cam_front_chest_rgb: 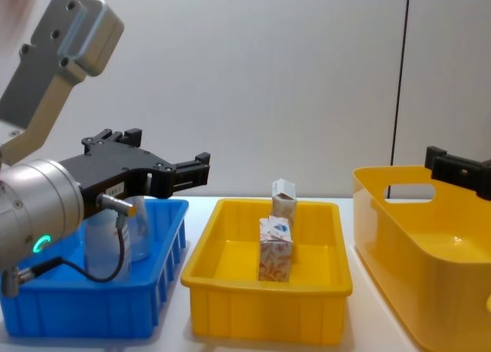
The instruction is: Bimanual collaborative sorting of washing and personal care products
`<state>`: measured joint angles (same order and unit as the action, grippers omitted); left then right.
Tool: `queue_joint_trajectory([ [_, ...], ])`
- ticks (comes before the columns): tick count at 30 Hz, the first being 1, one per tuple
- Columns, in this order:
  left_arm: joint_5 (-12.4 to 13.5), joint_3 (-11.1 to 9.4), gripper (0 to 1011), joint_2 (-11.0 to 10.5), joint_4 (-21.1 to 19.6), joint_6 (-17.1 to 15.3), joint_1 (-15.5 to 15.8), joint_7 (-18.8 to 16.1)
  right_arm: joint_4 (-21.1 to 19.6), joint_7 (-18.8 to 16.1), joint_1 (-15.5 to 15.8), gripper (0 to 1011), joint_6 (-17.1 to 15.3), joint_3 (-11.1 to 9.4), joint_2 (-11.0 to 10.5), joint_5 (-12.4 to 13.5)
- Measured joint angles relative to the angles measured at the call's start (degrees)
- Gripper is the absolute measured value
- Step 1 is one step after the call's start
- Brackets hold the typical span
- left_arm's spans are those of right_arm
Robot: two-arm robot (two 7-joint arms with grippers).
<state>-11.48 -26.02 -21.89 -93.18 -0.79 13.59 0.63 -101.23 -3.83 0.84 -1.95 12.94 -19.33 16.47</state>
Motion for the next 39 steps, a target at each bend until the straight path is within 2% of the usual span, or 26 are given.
queue_joint_trajectory([
  [39,0.0,0.0,1001,0.0,0.0,0.0,0.0,0.0,0.0,0.0,0.0,1004,0.0,0.0,0.0,0.0],
])
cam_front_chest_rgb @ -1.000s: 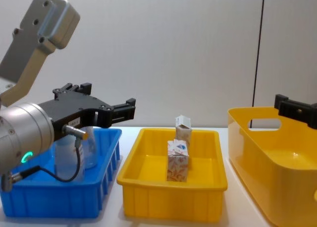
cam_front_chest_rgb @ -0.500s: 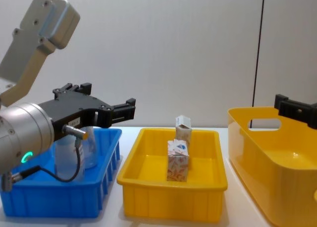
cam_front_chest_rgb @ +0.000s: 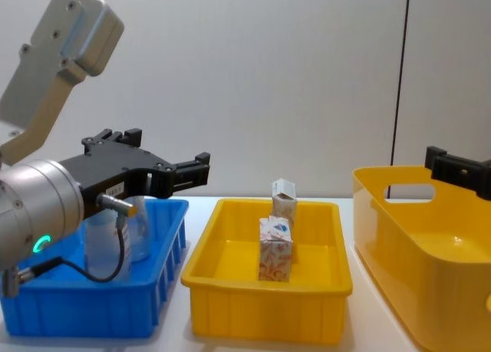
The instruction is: Bimanual collaborative sorting of washing and personal care products
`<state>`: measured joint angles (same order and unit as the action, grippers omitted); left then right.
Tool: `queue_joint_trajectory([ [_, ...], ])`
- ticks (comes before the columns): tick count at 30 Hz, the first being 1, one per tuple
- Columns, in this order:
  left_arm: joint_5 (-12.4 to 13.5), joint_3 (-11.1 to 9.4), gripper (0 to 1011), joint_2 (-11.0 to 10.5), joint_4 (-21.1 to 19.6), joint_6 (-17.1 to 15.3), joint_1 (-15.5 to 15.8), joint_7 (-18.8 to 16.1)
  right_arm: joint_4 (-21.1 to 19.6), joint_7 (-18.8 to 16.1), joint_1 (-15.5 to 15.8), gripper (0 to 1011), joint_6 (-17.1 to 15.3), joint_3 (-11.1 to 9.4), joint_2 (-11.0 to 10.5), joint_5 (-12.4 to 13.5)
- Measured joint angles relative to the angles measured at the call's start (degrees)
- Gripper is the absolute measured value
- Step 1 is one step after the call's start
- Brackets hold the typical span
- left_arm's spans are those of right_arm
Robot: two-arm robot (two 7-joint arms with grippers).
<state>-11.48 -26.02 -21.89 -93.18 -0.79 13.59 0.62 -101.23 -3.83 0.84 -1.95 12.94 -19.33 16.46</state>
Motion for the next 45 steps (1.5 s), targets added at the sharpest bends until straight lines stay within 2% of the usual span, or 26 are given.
queue_joint_trajectory([
  [11,0.0,0.0,1001,0.0,0.0,0.0,0.0,0.0,0.4,-0.7,-0.6,1004,-0.2,0.0,-0.2,0.0],
  [23,0.0,0.0,1001,0.0,0.0,0.0,0.0,0.0,4.0,-3.0,-4.7,1004,-2.5,1.1,0.3,0.0],
  [32,0.0,0.0,1001,0.0,0.0,0.0,0.0,0.0,7.6,-3.3,-8.6,1004,-4.7,3.0,2.6,-1.1],
  [45,0.0,0.0,1001,0.0,0.0,0.0,0.0,0.0,12.4,-1.2,-13.9,1004,-9.1,6.2,8.3,-3.0],
])
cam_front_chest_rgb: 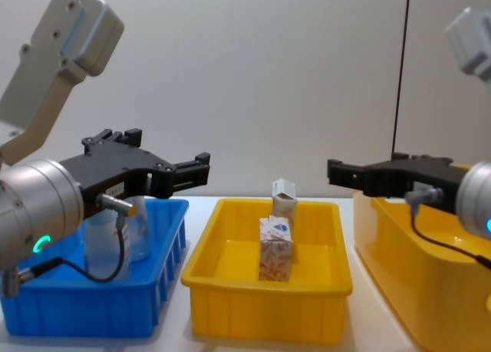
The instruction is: Bimanual collaborative sorting of washing and personal care products
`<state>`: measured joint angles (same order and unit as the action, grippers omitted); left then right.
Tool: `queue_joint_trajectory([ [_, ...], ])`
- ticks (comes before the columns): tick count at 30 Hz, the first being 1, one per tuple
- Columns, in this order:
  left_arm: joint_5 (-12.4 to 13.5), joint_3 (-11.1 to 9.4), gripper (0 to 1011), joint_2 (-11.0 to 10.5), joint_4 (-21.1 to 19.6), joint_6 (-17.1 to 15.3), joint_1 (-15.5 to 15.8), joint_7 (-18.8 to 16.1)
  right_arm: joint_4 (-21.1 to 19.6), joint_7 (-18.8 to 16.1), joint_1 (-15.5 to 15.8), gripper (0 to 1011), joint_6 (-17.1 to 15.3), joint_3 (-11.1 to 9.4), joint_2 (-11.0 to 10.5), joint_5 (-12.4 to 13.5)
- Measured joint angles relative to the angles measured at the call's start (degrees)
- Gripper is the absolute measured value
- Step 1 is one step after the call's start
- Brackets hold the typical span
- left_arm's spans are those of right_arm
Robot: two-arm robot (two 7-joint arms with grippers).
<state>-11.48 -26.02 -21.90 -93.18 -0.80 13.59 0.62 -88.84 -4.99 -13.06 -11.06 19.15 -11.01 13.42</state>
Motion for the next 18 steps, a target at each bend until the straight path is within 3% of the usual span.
queue_joint_trajectory([
  [18,0.0,0.0,1001,0.0,0.0,0.0,0.0,0.0,4.4,5.3,-3.3,1004,-8.0,1.2,7.9,-0.6],
])
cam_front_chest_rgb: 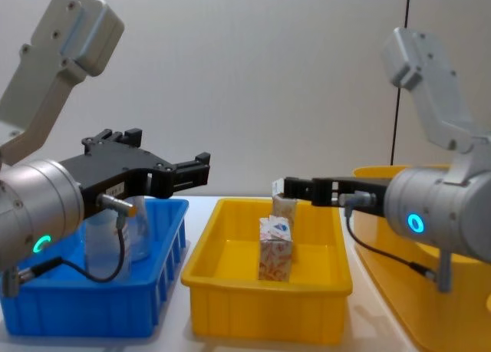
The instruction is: Bimanual collaborative sorting of washing and personal care products
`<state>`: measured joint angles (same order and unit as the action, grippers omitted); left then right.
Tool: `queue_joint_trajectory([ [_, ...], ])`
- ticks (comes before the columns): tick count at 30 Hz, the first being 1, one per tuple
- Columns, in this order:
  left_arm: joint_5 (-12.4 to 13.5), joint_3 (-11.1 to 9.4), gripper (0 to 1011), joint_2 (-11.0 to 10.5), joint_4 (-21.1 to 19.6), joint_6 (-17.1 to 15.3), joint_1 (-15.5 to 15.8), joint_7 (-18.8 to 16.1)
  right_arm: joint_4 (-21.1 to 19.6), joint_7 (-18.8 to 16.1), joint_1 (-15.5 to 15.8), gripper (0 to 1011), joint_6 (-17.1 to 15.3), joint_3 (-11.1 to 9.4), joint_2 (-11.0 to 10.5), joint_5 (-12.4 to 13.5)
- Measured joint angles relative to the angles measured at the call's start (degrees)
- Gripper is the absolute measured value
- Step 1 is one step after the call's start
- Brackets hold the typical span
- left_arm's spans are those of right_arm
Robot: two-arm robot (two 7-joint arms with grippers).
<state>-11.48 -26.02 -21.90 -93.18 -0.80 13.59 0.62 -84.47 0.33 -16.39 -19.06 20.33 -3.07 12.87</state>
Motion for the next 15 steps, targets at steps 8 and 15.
queue_joint_trajectory([
  [8,0.0,0.0,1001,0.0,0.0,0.0,0.0,0.0,1.5,1.9,-1.2,1004,-3.9,0.3,2.8,-0.1],
  [15,0.0,0.0,1001,0.0,0.0,0.0,0.0,0.0,2.4,3.2,-2.3,1004,-8.1,0.6,4.6,-0.4],
])
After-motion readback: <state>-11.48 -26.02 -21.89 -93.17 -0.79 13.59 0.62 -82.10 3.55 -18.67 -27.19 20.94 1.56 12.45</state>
